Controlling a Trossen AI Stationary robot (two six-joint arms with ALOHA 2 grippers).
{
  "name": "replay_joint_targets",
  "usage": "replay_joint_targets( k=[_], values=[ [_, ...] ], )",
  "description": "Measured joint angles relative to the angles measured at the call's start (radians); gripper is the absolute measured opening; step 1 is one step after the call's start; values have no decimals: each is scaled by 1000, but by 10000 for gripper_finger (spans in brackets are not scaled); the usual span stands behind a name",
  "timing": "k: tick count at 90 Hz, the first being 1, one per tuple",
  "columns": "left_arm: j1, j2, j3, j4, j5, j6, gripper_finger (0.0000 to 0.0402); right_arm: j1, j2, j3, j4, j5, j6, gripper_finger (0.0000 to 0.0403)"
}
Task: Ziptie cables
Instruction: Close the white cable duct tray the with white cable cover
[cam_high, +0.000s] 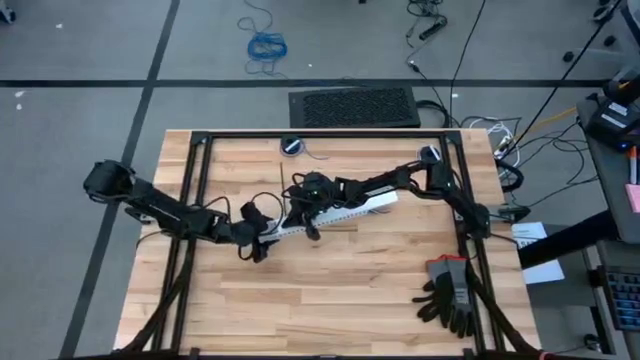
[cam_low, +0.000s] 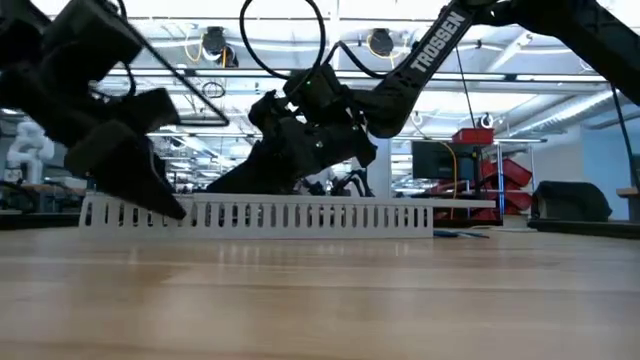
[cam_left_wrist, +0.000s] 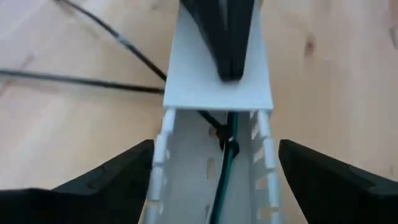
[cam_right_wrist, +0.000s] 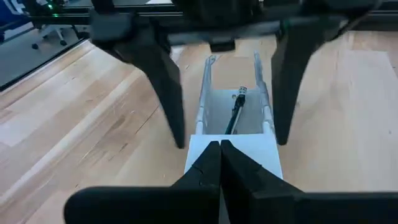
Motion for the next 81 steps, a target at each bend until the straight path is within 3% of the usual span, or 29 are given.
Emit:
replay_joint_targets(
  k=[23,57,81],
  values=[
    [0,62,-10,73,-52,0,330,0,0,0,1,0,8,0],
    [-1,67,-10,75,-45,3,239,6,0,0,2,-14,18,0],
    [-2,67,-10,75,-45,1,233,39,8,-2,65,50,-6,0]
  ],
)
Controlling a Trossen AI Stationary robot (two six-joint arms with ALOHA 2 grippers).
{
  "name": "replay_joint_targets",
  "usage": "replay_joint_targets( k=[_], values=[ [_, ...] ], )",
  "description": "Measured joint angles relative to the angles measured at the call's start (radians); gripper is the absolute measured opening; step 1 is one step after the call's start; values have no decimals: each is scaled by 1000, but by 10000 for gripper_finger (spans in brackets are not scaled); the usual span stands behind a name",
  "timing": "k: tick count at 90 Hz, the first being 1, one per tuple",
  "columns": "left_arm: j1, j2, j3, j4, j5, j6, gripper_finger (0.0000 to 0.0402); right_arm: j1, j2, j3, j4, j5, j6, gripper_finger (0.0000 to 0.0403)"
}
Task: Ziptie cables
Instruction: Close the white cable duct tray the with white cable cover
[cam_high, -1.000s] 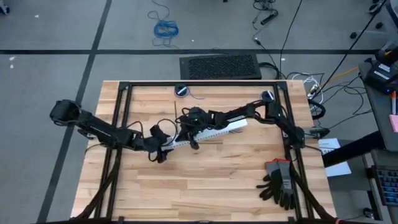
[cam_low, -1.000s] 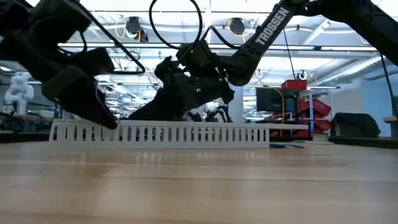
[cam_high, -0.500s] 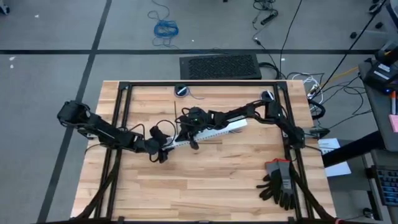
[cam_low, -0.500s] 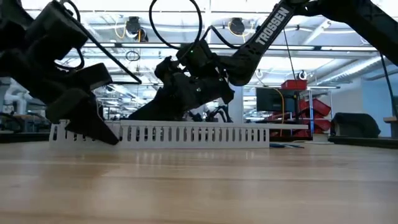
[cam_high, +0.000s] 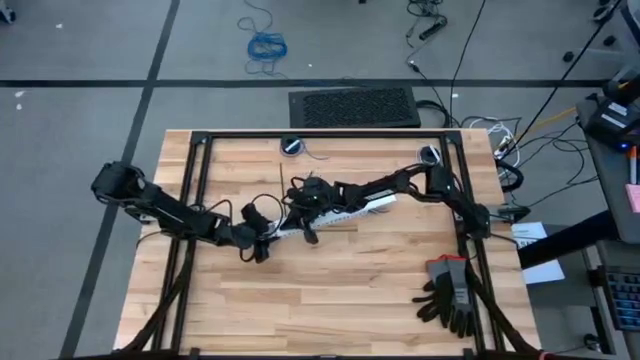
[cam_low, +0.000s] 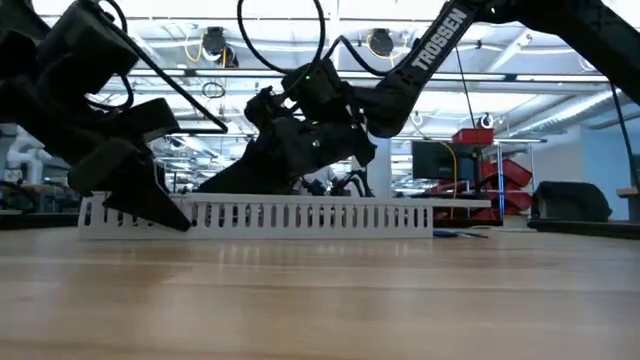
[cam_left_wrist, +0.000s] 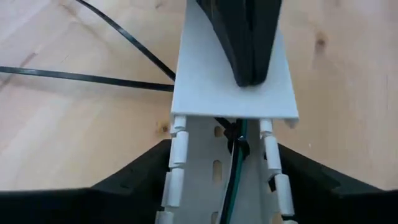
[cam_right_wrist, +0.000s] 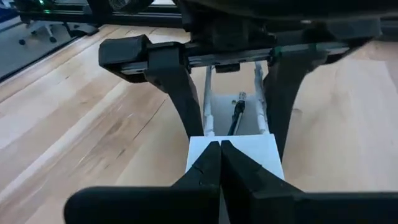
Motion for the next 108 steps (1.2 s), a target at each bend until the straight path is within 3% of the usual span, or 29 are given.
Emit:
replay_joint_targets(
  k=[29,50,75,97,108],
  values=[
    [2,0,0,5,-4,-14,232,-14,-1,25,26,-2,9,0],
    [3,0,1,0,-9,-34,231,-13,-111,41,-118,-51,-31,0],
    [3,0,1,-2,-7,-28,231,-34,-194,45,-365,22,-142,0],
    [3,0,1,-3,-2,-25,231,-45,-105,47,-299,26,-136,0],
    [2,0,1,-7,-17,-8,231,-43,-61,48,-202,-40,-95,0]
  ],
)
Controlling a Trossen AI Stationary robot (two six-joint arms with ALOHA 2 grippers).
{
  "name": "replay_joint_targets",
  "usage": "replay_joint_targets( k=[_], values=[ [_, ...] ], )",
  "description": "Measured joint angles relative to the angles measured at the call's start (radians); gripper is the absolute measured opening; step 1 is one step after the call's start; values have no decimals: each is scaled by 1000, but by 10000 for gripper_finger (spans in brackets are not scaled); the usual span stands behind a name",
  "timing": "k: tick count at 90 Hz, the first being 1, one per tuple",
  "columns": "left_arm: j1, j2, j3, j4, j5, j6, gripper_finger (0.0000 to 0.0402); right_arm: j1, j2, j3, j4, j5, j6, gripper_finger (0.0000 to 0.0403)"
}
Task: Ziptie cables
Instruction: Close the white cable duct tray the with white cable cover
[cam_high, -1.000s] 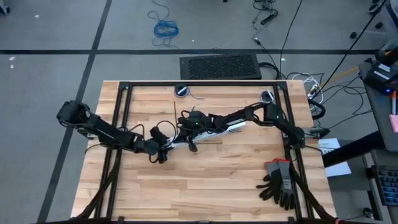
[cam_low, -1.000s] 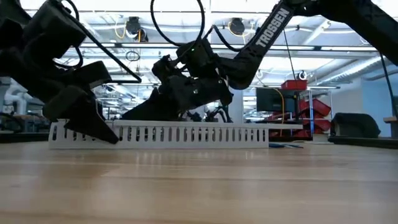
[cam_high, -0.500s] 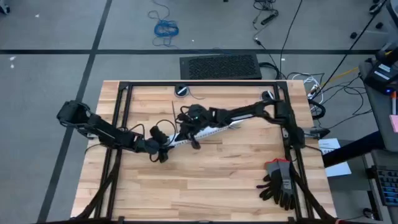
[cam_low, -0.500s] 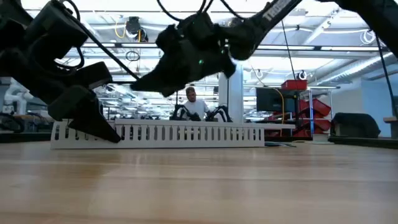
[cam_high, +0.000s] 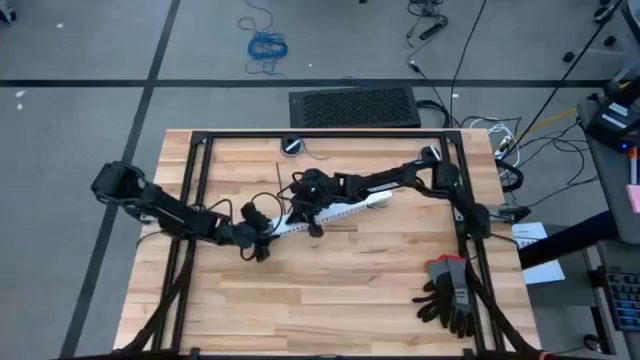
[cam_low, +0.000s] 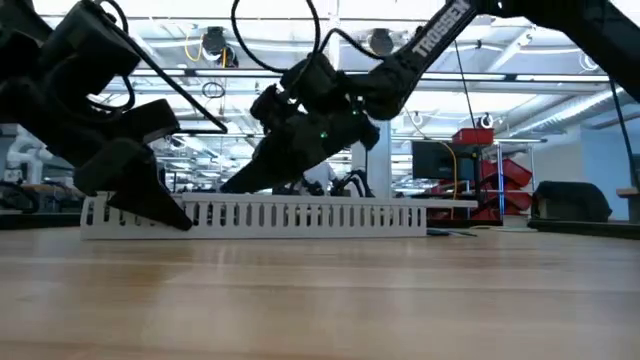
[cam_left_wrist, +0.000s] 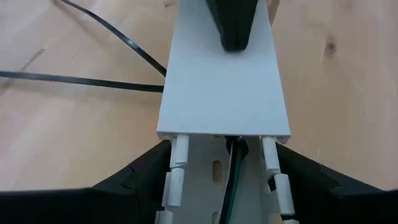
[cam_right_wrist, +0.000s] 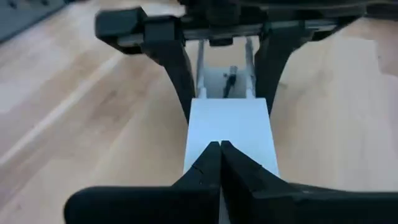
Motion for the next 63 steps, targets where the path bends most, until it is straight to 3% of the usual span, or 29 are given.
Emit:
replay_joint_targets(
  k=[45,63],
  values=[
    [36,-25,43,-18,-26,35,309,-4,38,2,35,-10,33,0],
    [32,-99,93,-298,31,-44,310,-3,38,2,34,-9,32,0]
  ],
)
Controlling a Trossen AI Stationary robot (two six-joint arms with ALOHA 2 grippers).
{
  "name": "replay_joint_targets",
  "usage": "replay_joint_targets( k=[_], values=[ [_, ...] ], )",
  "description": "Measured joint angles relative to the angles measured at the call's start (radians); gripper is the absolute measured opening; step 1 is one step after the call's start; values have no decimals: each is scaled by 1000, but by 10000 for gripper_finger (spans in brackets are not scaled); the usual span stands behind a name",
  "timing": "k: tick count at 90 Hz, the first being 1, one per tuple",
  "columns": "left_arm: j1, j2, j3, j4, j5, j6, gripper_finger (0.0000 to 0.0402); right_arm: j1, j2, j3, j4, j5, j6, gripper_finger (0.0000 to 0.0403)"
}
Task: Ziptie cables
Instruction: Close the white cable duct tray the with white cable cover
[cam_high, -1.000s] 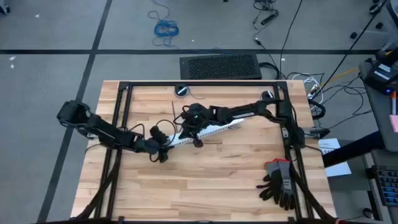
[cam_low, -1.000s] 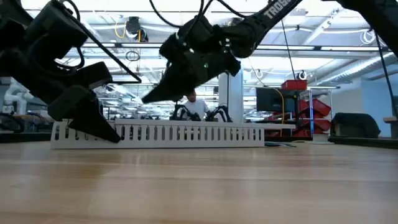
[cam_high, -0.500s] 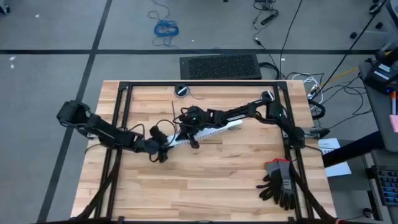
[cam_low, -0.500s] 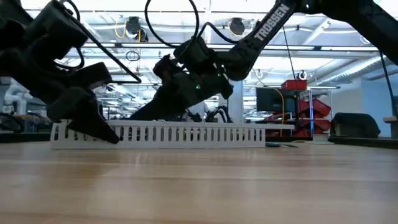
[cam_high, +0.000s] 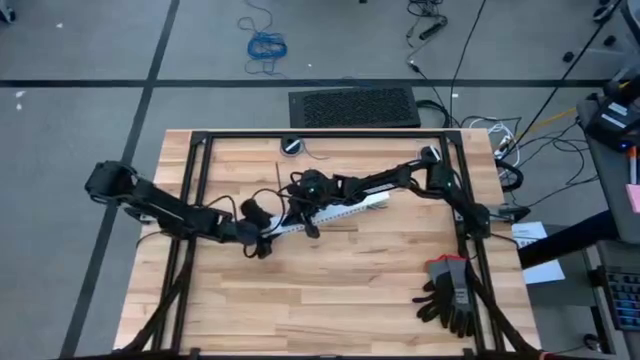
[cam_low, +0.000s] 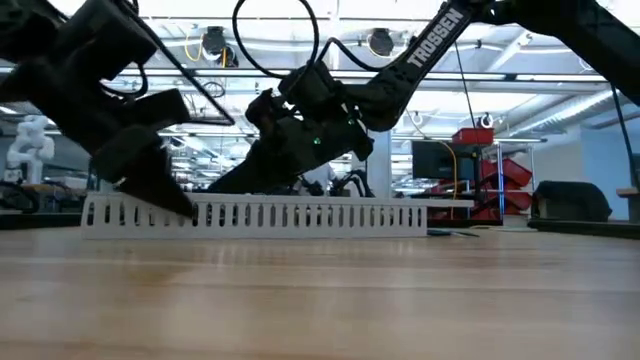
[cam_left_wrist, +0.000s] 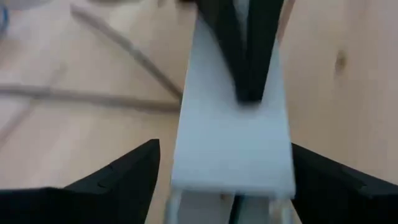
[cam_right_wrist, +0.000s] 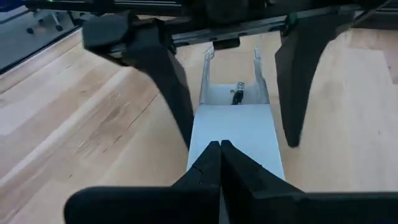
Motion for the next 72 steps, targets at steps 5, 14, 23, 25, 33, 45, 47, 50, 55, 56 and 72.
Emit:
replay_joint_targets(
  k=[5,14,23,25,33,45,47,50,55,56,72],
  values=[
    [-10,-20,-1,-49,8,-29,310,0,0,0,-2,0,0,0],
    [-48,-45,-3,-116,-3,-57,310,0,0,0,-3,0,0,0],
    [-98,-69,-29,-126,-62,-96,310,0,0,-1,-3,0,-1,0],
    [-109,-75,-39,-125,-74,-108,310,0,0,-1,-4,0,-2,0],
    [-146,-89,-86,-80,-129,-150,310,0,0,-1,-7,0,-6,0],
    [-176,-87,-173,115,-183,-134,310,0,0,-1,-11,-2,-8,0],
    [-176,-84,-185,154,-186,-123,310,0,0,-1,-11,-2,-7,0],
    [-176,-81,-201,212,-188,-111,310,0,0,-2,-12,-3,-8,0],
    [-176,-81,-224,273,-196,-105,310,0,-1,-2,-12,-3,-8,0],
    [-176,-81,-228,278,-197,-105,310,0,-1,-2,-13,-3,-7,0],
    [-176,-81,-235,288,-200,-84,310,0,0,-2,-12,-13,0,0]
  ],
)
